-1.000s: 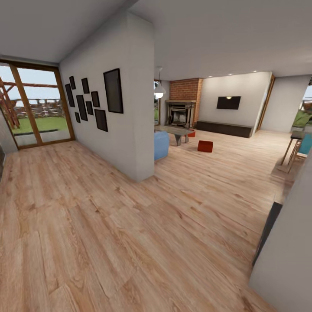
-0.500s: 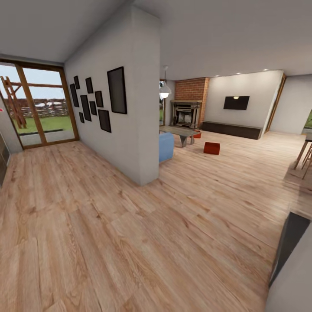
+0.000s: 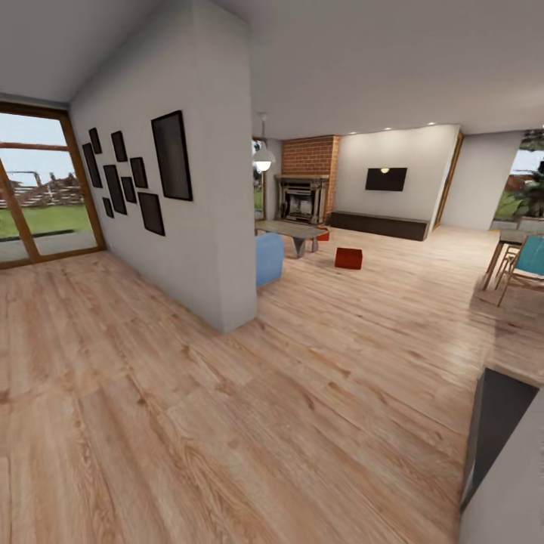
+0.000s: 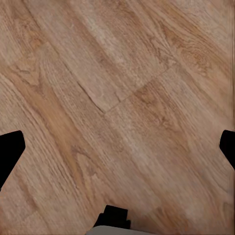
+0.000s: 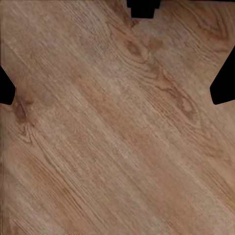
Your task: Move the two storage containers from the living room to the garage. In the garage, place one container on the floor and stack the other container on top of it (either order is fine).
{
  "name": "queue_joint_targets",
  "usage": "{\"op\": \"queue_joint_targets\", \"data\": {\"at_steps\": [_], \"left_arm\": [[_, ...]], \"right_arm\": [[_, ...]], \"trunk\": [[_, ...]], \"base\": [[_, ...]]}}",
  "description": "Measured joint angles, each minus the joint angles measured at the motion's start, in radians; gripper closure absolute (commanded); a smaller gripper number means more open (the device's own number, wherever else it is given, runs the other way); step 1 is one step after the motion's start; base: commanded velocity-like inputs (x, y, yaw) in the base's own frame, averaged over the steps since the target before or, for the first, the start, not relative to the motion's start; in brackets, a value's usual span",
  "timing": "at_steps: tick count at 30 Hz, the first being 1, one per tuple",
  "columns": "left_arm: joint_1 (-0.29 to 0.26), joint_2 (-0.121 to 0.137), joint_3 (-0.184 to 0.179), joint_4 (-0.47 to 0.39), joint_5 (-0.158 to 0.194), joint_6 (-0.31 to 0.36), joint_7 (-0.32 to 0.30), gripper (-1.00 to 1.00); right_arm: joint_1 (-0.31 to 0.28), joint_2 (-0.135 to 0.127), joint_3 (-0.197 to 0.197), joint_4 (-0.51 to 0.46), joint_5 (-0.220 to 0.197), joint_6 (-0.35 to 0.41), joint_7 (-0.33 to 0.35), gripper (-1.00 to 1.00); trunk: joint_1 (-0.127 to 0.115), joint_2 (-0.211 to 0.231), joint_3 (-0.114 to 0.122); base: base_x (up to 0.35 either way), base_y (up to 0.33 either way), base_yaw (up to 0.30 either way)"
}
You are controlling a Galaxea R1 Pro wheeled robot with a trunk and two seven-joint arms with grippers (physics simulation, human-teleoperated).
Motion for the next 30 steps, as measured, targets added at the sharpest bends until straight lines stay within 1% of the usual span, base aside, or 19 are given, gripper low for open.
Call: {"op": "queue_joint_targets", "data": {"at_steps": [17, 30], "left_arm": [[0.000, 0.004, 0.000, 0.000, 0.000, 0.000, 0.000, -1.00], [0.000, 0.004, 0.000, 0.000, 0.000, 0.000, 0.000, -1.00]], "right_arm": [[0.000, -0.006, -0.006, -0.001, -0.003, 0.000, -0.003, -1.00], [0.000, -0.005, -0.004, -0.001, 0.001, 0.000, -0.003, -1.00]], "trunk": [[0.000, 0.000, 0.000], [0.000, 0.000, 0.000]], "base": [[0.327, 0.000, -0.266], [0.327, 0.000, -0.018]]}}
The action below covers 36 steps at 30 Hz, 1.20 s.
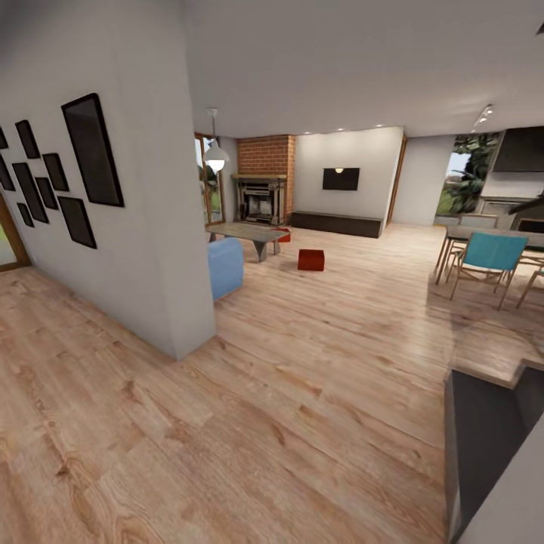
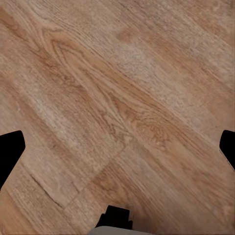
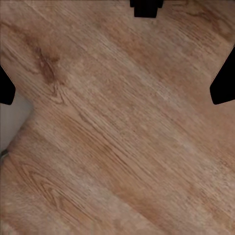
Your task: Move the two storage containers from the living room to the garage. In the garage, place one container on the floor and stack the other container on top of it (either order is fine).
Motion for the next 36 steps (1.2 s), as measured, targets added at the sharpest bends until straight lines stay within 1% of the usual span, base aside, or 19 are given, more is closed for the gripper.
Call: {"op": "queue_joint_targets", "data": {"at_steps": [20, 32, 36], "left_arm": [[0.000, -0.002, 0.000, 0.000, 0.000, 0.000, 0.000, -1.00], [0.000, -0.002, 0.000, 0.000, 0.000, 0.000, 0.000, -1.00], [0.000, -0.002, 0.000, 0.000, 0.000, 0.000, 0.000, -1.00]], "right_arm": [[0.000, 0.000, 0.001, 0.000, 0.002, 0.000, 0.000, -1.00], [0.000, 0.000, 0.003, 0.000, 0.003, 0.000, 0.000, -1.00], [0.000, 0.000, 0.003, 0.000, 0.003, 0.000, 0.000, -1.00]], "trunk": [[0.000, 0.000, 0.000], [0.000, 0.000, 0.000], [0.000, 0.000, 0.000]], "base": [[0.326, 0.000, -0.006], [0.326, 0.000, -0.244], [0.326, 0.000, -0.132]]}}
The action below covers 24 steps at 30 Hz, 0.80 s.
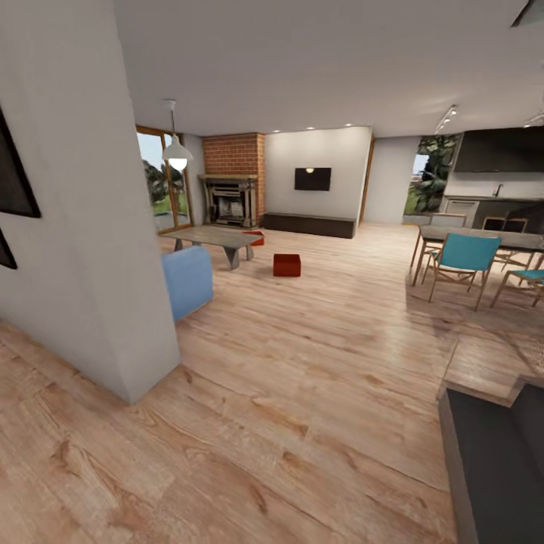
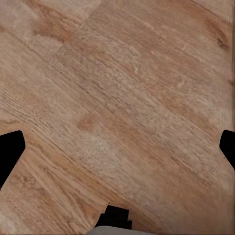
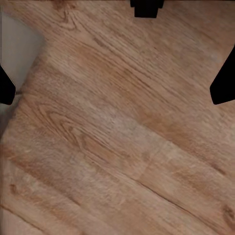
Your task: Move the two storage containers from the living room to the garage. In the garage, place one container on the floor and stack the other container on top of it (either order is fine).
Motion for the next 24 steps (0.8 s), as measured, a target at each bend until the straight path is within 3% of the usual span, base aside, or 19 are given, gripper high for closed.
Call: {"op": "queue_joint_targets", "data": {"at_steps": [24], "left_arm": [[0.000, 0.000, 0.000, 0.000, 0.000, 0.000, 0.000, -1.00]], "right_arm": [[0.000, 0.001, 0.000, 0.000, 0.000, 0.000, 0.000, -1.00]], "trunk": [[0.000, 0.000, 0.000]], "base": [[0.327, 0.000, -0.008]]}}
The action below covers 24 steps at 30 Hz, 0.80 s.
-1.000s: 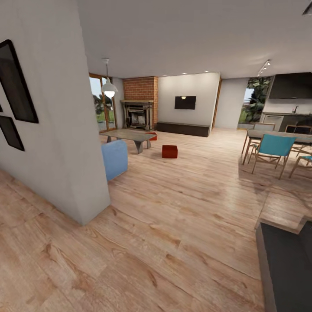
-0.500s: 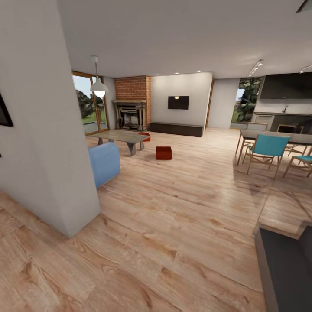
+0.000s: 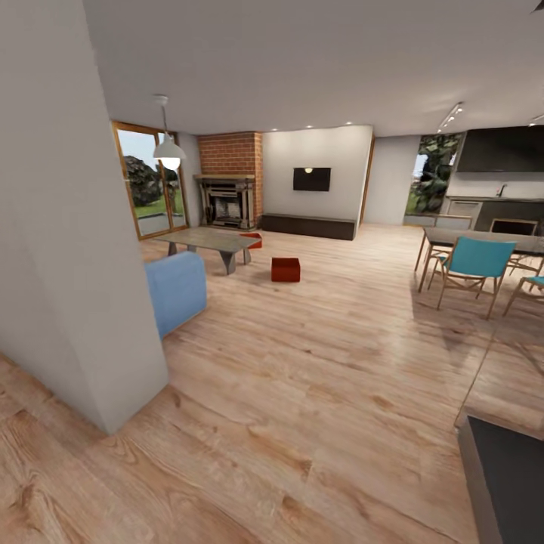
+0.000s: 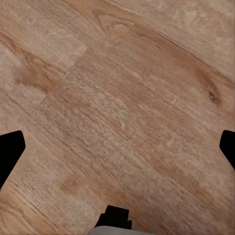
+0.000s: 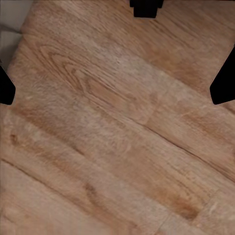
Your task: Move the two storage containers from the living room to the garage. In the garage, place one container on the floor and stack the other container on top of it (either order is fine).
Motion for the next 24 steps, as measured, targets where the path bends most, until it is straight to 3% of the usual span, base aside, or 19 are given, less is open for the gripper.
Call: {"op": "queue_joint_targets", "data": {"at_steps": [15, 24], "left_arm": [[0.000, 0.000, 0.000, 0.000, 0.000, 0.000, 0.000, -1.00], [0.000, 0.000, 0.000, 0.000, 0.000, 0.000, 0.000, -1.00]], "right_arm": [[0.000, 0.000, 0.001, 0.000, 0.000, 0.000, 0.000, -1.00], [0.000, 0.000, 0.001, 0.000, 0.000, 0.000, 0.000, -1.00]], "trunk": [[0.000, 0.000, 0.000], [0.000, 0.000, 0.000]], "base": [[0.327, 0.000, -0.216], [0.326, 0.000, -0.035]]}}
